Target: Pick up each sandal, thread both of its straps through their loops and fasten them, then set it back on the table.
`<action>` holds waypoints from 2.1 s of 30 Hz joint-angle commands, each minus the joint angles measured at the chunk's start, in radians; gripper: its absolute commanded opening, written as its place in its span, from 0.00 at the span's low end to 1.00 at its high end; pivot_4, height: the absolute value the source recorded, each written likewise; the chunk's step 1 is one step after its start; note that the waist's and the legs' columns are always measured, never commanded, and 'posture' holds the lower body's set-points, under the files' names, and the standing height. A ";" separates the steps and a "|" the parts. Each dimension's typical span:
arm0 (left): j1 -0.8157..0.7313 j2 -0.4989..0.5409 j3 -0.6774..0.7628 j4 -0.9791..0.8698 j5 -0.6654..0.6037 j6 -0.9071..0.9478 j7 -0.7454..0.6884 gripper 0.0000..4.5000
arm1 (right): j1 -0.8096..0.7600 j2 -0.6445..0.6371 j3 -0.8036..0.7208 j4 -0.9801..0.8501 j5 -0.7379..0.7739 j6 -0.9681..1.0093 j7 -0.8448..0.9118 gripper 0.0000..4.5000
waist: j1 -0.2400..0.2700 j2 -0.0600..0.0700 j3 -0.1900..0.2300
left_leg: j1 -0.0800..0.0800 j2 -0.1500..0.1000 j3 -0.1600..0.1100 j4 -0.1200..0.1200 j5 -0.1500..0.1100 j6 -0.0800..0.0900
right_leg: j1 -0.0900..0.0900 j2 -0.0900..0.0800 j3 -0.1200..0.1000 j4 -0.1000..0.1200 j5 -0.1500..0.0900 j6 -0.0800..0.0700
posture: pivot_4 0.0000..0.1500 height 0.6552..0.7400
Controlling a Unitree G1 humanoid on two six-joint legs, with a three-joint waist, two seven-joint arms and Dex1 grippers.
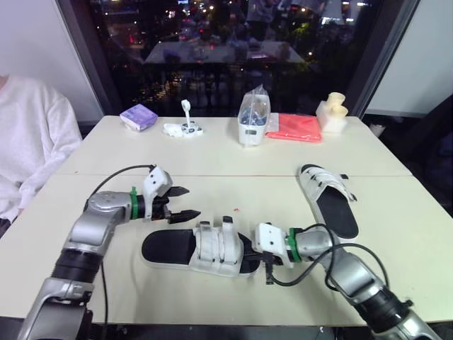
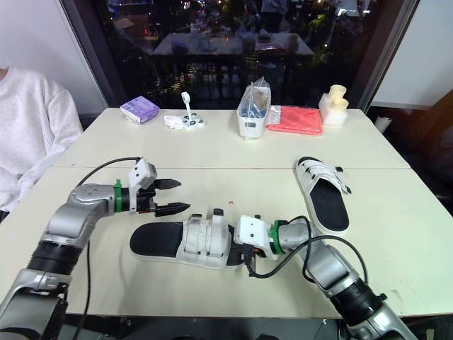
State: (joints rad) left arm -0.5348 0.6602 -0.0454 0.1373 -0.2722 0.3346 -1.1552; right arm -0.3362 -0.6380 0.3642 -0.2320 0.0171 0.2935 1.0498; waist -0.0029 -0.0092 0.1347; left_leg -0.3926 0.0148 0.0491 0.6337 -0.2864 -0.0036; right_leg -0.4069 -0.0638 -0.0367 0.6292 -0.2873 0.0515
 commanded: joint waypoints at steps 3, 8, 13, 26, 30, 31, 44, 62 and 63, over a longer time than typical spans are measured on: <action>0.046 0.065 -0.012 0.019 0.102 -0.441 -0.070 0.99 | 0.057 -0.122 -0.079 -0.132 0.074 0.162 0.056 0.00 | 0.004 0.001 0.003 | 0.000 0.000 0.000 0.000 0.000 0.000 | 0.000 0.000 0.000 -0.001 -0.001 -0.002 | 1.00 1.00; -0.006 0.055 -0.069 0.233 0.235 -0.990 -0.060 0.99 | 0.080 -0.157 -0.195 -0.240 0.200 0.287 0.047 0.00 | 0.011 0.002 0.009 | 0.000 0.000 0.000 0.000 0.000 0.000 | -0.001 0.000 0.000 0.000 -0.002 -0.003 | 1.00 1.00; -0.090 0.014 -0.130 0.464 0.310 -1.365 0.001 0.99 | 0.091 -0.154 -0.241 -0.279 0.249 0.340 0.003 0.00 | 0.013 0.001 0.013 | -0.001 0.000 0.001 0.000 0.000 0.000 | -0.002 0.000 0.000 0.001 0.000 0.001 | 1.00 1.00; -0.312 -0.167 -0.287 0.822 0.455 -1.749 0.191 0.99 | 0.101 -0.185 -0.260 -0.272 0.254 0.336 -0.059 0.00 | 0.015 0.001 0.014 | -0.015 0.001 -0.001 0.028 -0.006 0.011 | -0.002 0.003 -0.006 0.005 0.006 0.012 | 1.00 1.00; -0.360 -0.186 -0.323 0.867 0.531 -1.840 0.256 0.82 | 0.096 -0.182 -0.255 -0.265 0.250 0.333 -0.071 0.00 | 0.015 0.000 0.015 | -0.016 0.000 0.000 0.033 -0.007 0.013 | -0.001 0.003 -0.005 0.005 0.008 0.015 | 1.00 1.00; -0.368 -0.187 -0.329 0.878 0.552 -1.854 0.274 0.68 | 0.096 -0.182 -0.255 -0.265 0.250 0.332 -0.073 0.00 | 0.015 0.000 0.015 | -0.016 0.000 0.000 0.033 -0.007 0.014 | -0.001 0.003 -0.005 0.005 0.009 0.016 | 1.00 1.00; -0.471 -0.179 -0.280 0.896 0.918 -1.628 0.757 0.01 | 0.079 -0.179 -0.232 -0.238 0.235 0.308 -0.085 0.00 | 0.016 -0.001 0.015 | -0.016 0.000 0.001 0.034 -0.007 0.014 | -0.001 0.007 -0.006 0.005 0.009 0.017 | 1.00 1.00; -0.716 -0.441 -0.386 1.180 1.035 -0.536 1.234 0.01 | 0.023 -0.146 -0.173 -0.183 0.206 0.276 -0.094 0.00 | 0.017 -0.007 0.019 | -0.016 -0.001 0.001 0.035 -0.003 0.008 | -0.002 0.007 -0.006 0.007 0.009 0.020 | 1.00 1.00; -0.723 -0.450 -0.389 1.187 1.035 -0.510 1.236 0.01 | 0.023 -0.146 -0.172 -0.183 0.205 0.277 -0.093 0.00 | 0.018 -0.007 0.019 | -0.016 -0.001 0.001 0.035 -0.003 0.007 | -0.002 0.007 -0.006 0.007 0.009 0.020 | 1.00 1.00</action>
State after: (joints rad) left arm -1.2113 0.2166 -0.4294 1.3344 0.7734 -0.2218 0.0468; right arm -0.3006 -0.7885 0.1997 -0.4043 0.2194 0.5870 0.9572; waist 0.0146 -0.0159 0.1537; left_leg -0.4089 0.0133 0.0502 0.6691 -0.2895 0.0037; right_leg -0.4086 -0.0567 -0.0423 0.6371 -0.2786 0.0713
